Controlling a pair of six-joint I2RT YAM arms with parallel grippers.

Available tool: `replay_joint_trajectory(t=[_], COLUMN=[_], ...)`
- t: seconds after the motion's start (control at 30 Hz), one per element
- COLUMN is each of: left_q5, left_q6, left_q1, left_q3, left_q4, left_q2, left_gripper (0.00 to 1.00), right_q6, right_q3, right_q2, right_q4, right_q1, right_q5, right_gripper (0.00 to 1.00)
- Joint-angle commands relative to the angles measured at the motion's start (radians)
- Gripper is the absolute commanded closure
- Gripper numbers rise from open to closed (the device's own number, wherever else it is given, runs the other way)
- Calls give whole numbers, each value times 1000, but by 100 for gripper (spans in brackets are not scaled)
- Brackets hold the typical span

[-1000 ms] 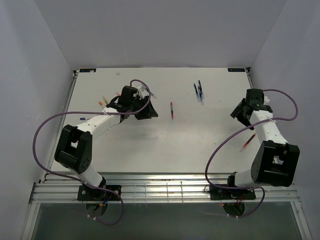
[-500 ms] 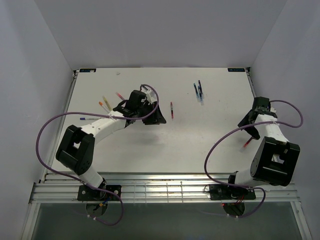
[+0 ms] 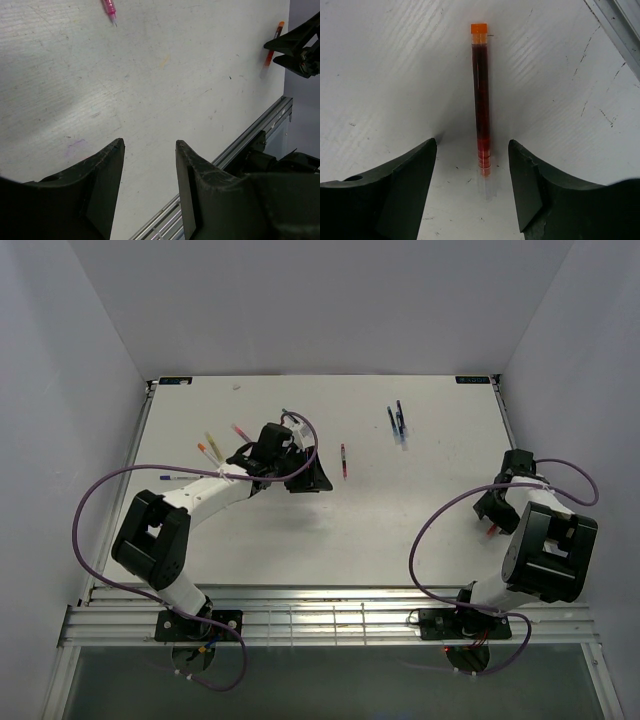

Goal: Open the pen caps

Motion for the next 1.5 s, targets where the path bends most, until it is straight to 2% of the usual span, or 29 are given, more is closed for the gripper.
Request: replay_joint_trajectory(t=[0.0,0.13,0.33,0.57,0.7,0.8,0.9,0.93,1.07,1.23,1.47], left_q5=[16,13,14,11,30,68,115,126,166,154,117], left_q6=[1,1,-10,-20,-20,-11,-2,-2,-11,-20,-46], left_q1=[-6,-6,-7,-7,-7,-7,-7,-7,-7,-27,-69], left_q3=[-14,-22,-39,-71,-76,-80,-100,-108,-149,-192,-198], left_q4=[17,19,29,43,46,68,101,111,166,183,200], left_q2=[-47,-50,-62,-102,-125,-156,-199,-208,-250,-270,-293], left_gripper=[44,44,44,44,44,44,44,44,43,41,39], right_q6=[8,10,-2,-35,-50,-55,-23,-6,143,278,310], right_q3=[-19,-48,-69,-80,-22,17,70,93,118,127,221], right_q2=[21,39,60,73,30,-51,-138,-157,-232,-268,-183], right_q4=[53,76,93,104,70,58,62,72,156,285,279], right_q1=[-8,-8,-8,-5,23,93,223,301,499,693,868], right_q5=[-1,-7,6,-18,-56,-141,-242,-288,-382,-379,-264], right_gripper=[35,39,53,91,92,92,92,92,92,92,92])
